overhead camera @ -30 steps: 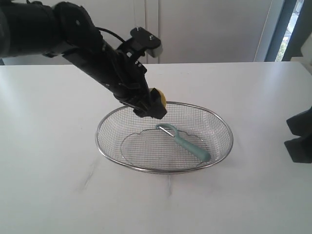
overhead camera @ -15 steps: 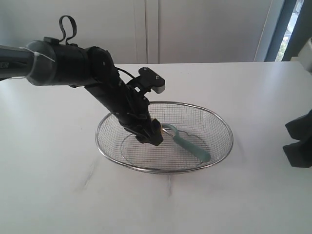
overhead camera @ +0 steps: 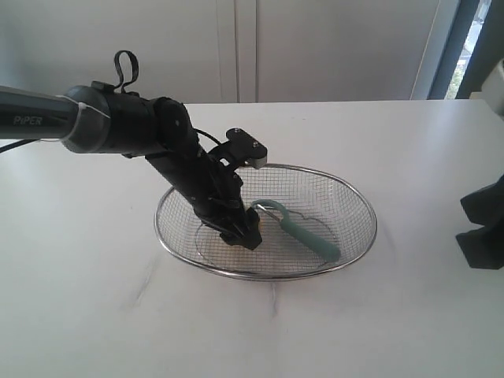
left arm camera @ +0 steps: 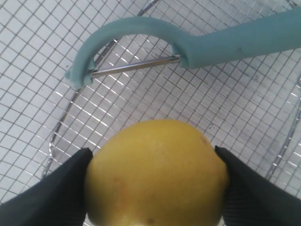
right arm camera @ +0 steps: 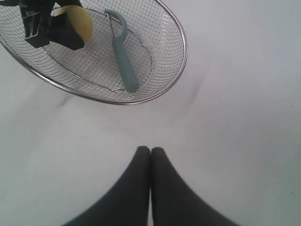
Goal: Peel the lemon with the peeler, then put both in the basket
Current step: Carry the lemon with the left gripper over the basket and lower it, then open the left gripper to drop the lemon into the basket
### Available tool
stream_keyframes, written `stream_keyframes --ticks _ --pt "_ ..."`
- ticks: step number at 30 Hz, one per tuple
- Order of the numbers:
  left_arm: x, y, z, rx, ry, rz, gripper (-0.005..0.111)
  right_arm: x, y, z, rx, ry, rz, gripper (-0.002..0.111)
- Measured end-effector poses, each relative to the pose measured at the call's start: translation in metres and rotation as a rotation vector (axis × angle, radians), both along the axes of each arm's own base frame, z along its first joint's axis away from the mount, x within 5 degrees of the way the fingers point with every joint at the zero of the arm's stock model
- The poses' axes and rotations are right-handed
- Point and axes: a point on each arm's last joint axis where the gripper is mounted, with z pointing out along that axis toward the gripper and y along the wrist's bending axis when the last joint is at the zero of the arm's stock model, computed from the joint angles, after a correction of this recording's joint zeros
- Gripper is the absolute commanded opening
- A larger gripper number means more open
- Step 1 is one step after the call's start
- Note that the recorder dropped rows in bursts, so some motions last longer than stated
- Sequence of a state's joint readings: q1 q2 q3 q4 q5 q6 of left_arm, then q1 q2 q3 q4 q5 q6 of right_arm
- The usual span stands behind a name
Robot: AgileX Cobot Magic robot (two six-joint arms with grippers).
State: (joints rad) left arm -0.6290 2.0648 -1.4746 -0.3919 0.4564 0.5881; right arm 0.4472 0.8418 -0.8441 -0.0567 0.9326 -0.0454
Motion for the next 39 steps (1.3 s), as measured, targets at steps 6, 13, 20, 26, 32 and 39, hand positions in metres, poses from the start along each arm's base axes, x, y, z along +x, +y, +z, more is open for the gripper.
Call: stream_keyframes --ticks 6,13,20,26,32,39 --pt "0.000 0.000 0.000 -0.001 -0.001 0.001 0.018 0.000 0.000 0.000 0.001 -0.002 0.000 0.000" --pt "0.000 0.000 0.000 -0.002 -0.001 0.002 0.062 0.000 0.000 0.000 0.001 -0.002 0.000 0.000" --pt "0.000 0.000 0.000 -0.003 0.000 0.003 0.089 0.000 0.000 0.000 0.001 -0.002 0.000 0.000" --pt "0.000 0.000 0.000 -0.003 0.000 0.003 0.089 0.000 0.000 0.000 0.001 -0.002 0.000 0.000" --pt "-0.002 0.001 0.017 -0.028 -0.029 0.006 0.089 0.000 0.000 0.000 0.001 -0.002 0.000 0.000" --pt "-0.006 0.004 0.048 -0.071 -0.087 0.006 0.089 0.000 0.000 0.000 0.001 -0.002 0.000 0.000"
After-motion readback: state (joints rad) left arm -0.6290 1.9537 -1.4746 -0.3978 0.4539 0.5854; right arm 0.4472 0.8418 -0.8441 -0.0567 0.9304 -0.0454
